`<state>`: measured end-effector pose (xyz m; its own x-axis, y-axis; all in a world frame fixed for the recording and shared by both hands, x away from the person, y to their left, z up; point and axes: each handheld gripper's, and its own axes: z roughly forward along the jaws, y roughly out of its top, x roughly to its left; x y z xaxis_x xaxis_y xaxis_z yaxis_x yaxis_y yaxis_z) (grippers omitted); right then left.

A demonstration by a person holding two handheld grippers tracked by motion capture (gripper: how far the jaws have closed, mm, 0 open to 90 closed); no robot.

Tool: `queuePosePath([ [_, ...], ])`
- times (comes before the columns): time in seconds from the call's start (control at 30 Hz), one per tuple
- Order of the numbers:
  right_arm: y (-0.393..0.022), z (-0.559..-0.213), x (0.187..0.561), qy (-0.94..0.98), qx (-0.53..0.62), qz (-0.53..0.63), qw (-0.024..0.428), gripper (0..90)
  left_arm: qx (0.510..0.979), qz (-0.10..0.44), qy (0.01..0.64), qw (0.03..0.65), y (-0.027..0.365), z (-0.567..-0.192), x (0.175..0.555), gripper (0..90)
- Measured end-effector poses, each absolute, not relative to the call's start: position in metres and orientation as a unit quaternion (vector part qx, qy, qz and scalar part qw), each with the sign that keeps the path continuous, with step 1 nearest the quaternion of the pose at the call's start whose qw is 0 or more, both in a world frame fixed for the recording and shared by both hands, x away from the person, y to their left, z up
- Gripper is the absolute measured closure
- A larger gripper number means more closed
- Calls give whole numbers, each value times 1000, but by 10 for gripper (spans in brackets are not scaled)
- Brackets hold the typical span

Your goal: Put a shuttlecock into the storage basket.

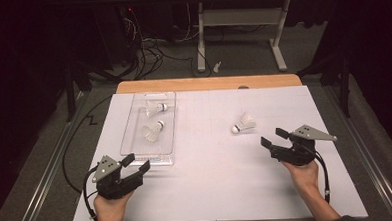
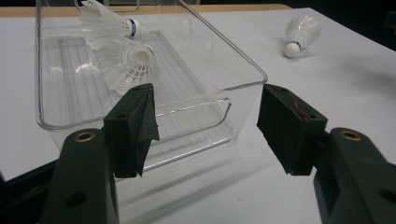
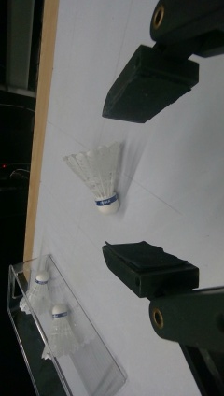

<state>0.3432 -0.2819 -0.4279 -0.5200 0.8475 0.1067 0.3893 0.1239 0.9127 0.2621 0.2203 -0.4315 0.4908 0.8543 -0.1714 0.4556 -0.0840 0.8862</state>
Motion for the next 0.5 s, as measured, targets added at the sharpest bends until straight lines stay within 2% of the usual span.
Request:
queuePosePath([
  [0.5,-268,-423,371,726,438,484,217,351,705,201,464,497,221,-432,261,377],
])
